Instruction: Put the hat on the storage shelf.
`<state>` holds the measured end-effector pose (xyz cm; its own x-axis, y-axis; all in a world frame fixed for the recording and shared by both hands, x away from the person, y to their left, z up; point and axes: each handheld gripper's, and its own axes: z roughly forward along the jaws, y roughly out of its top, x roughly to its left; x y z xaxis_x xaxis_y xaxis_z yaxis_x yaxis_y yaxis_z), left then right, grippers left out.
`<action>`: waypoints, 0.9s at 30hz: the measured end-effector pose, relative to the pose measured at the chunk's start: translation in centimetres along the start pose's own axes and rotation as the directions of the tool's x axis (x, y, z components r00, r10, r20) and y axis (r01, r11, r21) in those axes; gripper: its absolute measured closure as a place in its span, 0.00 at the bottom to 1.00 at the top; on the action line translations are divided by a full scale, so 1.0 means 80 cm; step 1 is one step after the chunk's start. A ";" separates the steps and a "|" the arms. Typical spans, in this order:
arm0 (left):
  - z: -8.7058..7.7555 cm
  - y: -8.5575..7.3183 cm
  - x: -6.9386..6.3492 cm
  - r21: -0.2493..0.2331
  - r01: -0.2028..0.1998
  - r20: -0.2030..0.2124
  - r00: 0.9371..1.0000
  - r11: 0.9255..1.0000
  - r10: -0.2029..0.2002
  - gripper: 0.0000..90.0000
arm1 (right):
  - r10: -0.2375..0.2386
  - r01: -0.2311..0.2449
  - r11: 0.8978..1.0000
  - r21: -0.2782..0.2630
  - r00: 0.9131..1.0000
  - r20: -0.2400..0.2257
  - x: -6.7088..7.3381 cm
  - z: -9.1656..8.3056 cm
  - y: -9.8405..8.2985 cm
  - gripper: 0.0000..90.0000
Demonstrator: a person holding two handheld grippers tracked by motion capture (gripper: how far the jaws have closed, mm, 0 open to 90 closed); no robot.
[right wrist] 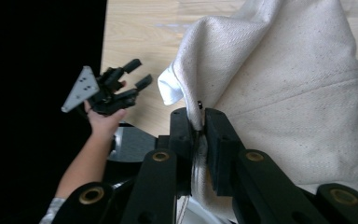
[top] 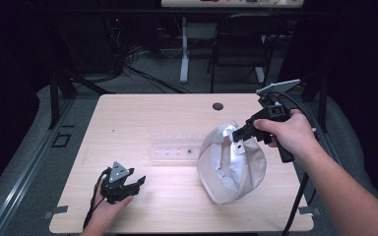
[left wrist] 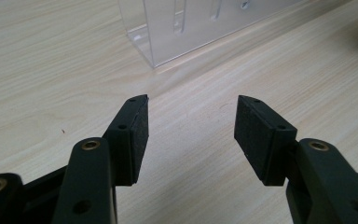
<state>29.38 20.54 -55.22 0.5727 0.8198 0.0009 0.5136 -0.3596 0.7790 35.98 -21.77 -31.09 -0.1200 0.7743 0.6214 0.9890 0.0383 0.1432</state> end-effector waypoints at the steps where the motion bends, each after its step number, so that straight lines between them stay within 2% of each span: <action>1: 0.000 0.000 0.000 0.000 0.000 0.000 1.000 1.000 0.000 0.50 | -0.003 0.003 1.000 0.006 1.000 -0.014 -0.001 -0.001 0.001 0.91; 2: 0.000 0.000 0.000 0.000 0.000 0.000 1.000 1.000 0.000 0.50 | 0.012 -0.012 1.000 0.005 0.999 -0.044 -0.001 0.000 0.001 0.91; 3: 0.000 0.000 -0.001 0.000 0.000 0.000 1.000 1.000 0.000 0.50 | 0.012 -0.012 1.000 0.005 0.999 -0.044 -0.001 0.000 0.001 0.91; 6: 0.000 0.000 -0.001 -0.003 0.004 0.002 1.000 1.000 -0.004 0.50 | 0.022 -0.020 1.000 0.015 0.995 -0.102 0.001 0.004 0.002 0.91; 12: -0.003 0.001 -0.002 -0.016 0.001 0.000 1.000 1.000 -0.001 0.50 | 0.008 -0.006 1.000 0.014 0.990 -0.138 0.013 0.005 0.004 0.91; 14: -0.005 0.002 -0.003 -0.024 -0.001 -0.001 1.000 1.000 0.001 0.50 | 0.000 -0.001 1.000 -0.006 0.988 -0.152 0.018 0.004 0.005 0.91; 19: -0.013 0.011 -0.013 -0.068 -0.018 -0.023 1.000 0.998 0.017 0.50 | -0.014 0.009 0.999 -0.032 0.987 -0.159 0.028 -0.004 0.010 0.91; 21: -0.017 0.018 -0.018 -0.088 -0.007 -0.008 1.000 0.996 0.006 0.50 | -0.016 0.008 0.999 -0.044 0.986 -0.167 0.030 -0.006 0.014 0.91; 24: -0.024 0.032 -0.028 -0.122 -0.009 0.025 1.000 0.992 0.012 0.50 | -0.023 0.009 0.998 -0.070 0.982 -0.189 0.033 -0.009 0.023 0.91; 27: -0.024 0.041 -0.037 -0.145 0.002 0.055 0.998 0.989 0.006 0.50 | -0.024 0.009 0.997 -0.078 0.982 -0.189 0.035 -0.010 0.028 0.91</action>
<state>28.17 17.78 -51.44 0.6103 0.7917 -0.0286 0.4167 -0.2901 0.8615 37.77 -20.01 -28.45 -0.1580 0.6400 0.7520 0.9779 -0.0041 0.2089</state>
